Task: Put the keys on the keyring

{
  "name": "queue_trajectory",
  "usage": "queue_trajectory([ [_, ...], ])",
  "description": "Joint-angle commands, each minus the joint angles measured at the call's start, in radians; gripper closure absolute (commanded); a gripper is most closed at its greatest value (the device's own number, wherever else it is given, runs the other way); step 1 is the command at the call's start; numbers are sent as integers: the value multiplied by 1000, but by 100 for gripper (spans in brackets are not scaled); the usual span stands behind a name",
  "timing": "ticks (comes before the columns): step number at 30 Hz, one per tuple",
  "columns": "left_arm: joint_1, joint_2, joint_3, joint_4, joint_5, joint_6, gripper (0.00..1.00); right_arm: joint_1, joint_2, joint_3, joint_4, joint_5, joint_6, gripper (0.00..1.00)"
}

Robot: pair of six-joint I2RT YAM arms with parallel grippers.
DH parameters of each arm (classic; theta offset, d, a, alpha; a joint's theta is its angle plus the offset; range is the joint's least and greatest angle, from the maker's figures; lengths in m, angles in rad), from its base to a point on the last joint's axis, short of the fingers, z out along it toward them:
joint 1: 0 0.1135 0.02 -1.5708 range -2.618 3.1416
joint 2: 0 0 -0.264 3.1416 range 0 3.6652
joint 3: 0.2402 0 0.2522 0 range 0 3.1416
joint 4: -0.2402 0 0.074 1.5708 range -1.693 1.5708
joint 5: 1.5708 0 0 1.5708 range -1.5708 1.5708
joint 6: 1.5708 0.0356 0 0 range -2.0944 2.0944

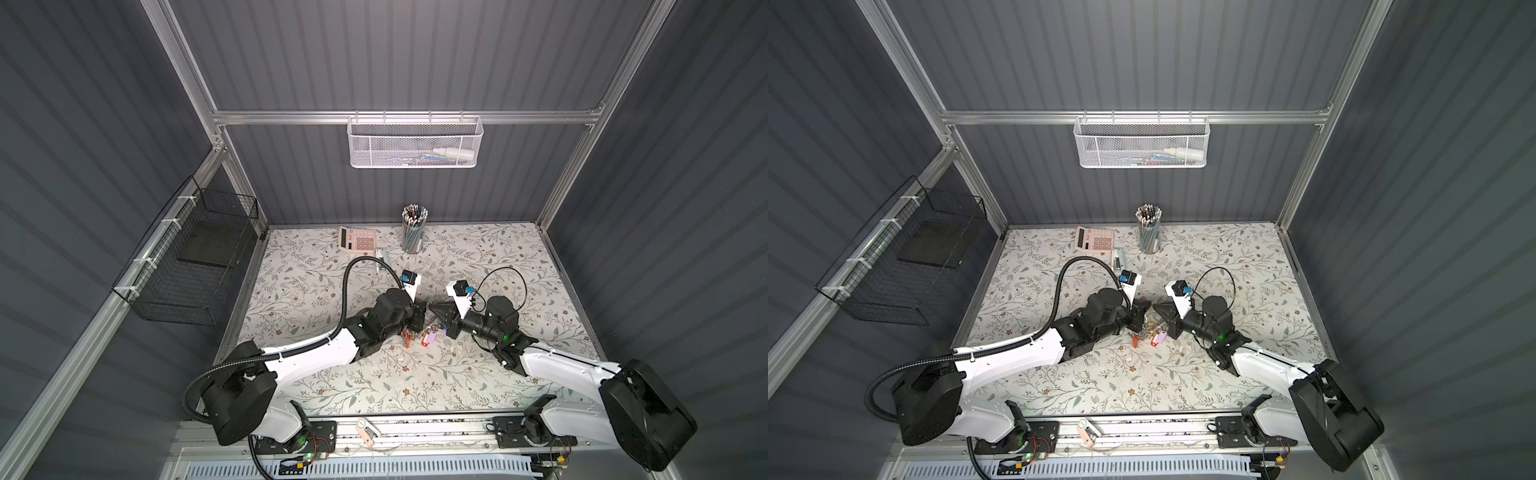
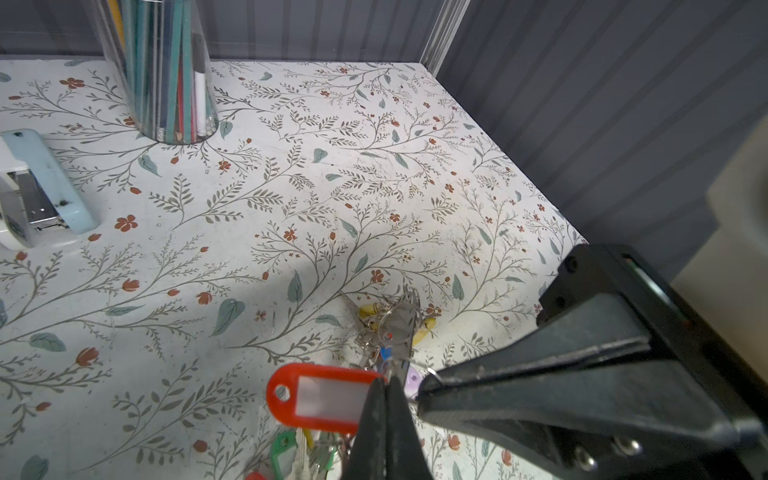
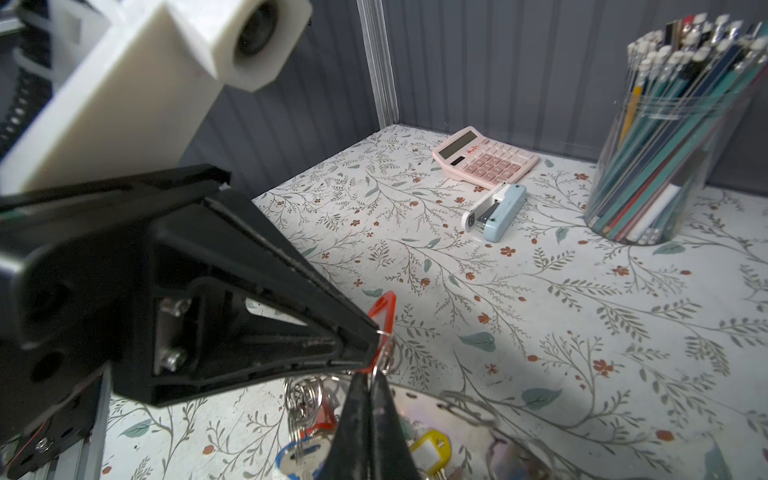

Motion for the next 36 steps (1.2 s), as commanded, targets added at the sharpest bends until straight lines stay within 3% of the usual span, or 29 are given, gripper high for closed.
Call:
queue_trajectory([
  [1, 51, -26, 67, -157, -3, 41, 100, 38, -48, 31, 57, -37, -77, 100],
  [9, 82, -21, 150, -291, 27, 42, 100, 42, -77, 62, 41, -10, -110, 100],
  [36, 142, 83, 270, -455, 135, 76, 100, 47, -46, 75, 115, -13, -122, 100],
])
